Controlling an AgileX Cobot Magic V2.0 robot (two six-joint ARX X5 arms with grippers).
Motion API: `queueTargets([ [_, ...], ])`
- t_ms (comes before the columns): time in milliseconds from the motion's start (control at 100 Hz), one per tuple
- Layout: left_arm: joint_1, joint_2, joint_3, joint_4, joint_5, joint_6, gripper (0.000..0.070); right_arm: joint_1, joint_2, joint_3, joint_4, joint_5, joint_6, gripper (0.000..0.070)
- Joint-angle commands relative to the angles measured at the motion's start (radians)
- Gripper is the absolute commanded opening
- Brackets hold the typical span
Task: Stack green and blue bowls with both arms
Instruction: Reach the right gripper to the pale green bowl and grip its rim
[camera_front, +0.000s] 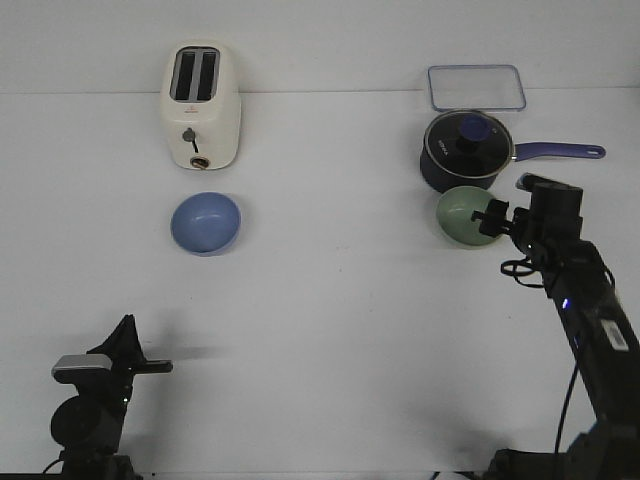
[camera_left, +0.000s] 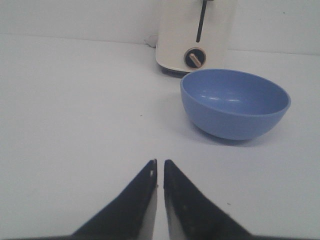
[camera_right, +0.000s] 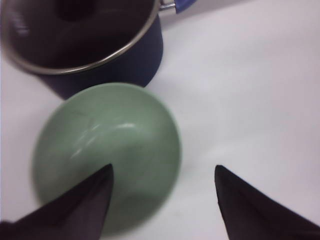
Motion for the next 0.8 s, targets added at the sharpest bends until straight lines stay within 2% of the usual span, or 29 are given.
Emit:
queueTargets([
  [0, 0.002, -0.002, -0.019, 0.016, 0.003, -0.003, 0.0015, -0.011, 0.080, 0.051, 0.005, -0.023, -0.016, 0.0414],
  [200, 0.002, -0.002, -0.019, 0.016, 0.003, -0.003, 0.0015, -0.038, 0.227, 0.116, 0.017, -0.029, -0.015, 0.0413],
  [500, 0.002, -0.002, -0.019, 0.016, 0.003, -0.003, 0.0015, -0.043, 0.307, 0.116, 0.043, -0.063, -0.012, 0.0393],
  [550, 0.002, -0.002, -0.019, 0.016, 0.003, -0.003, 0.0015, -0.043, 0.315, 0.116, 0.043, -0.062, -0.013, 0.0360],
  [690, 0.002, -0.002, -0.019, 0.016, 0.003, -0.003, 0.0015, -0.053, 0.323, 0.116, 0.043, -0.063, -0.014, 0.0216],
  [790, 0.002, -0.002, -0.019, 0.016, 0.002, -0.003, 0.0015, -0.055, 0.323, 0.116, 0.038, -0.063, -0.015, 0.0176],
])
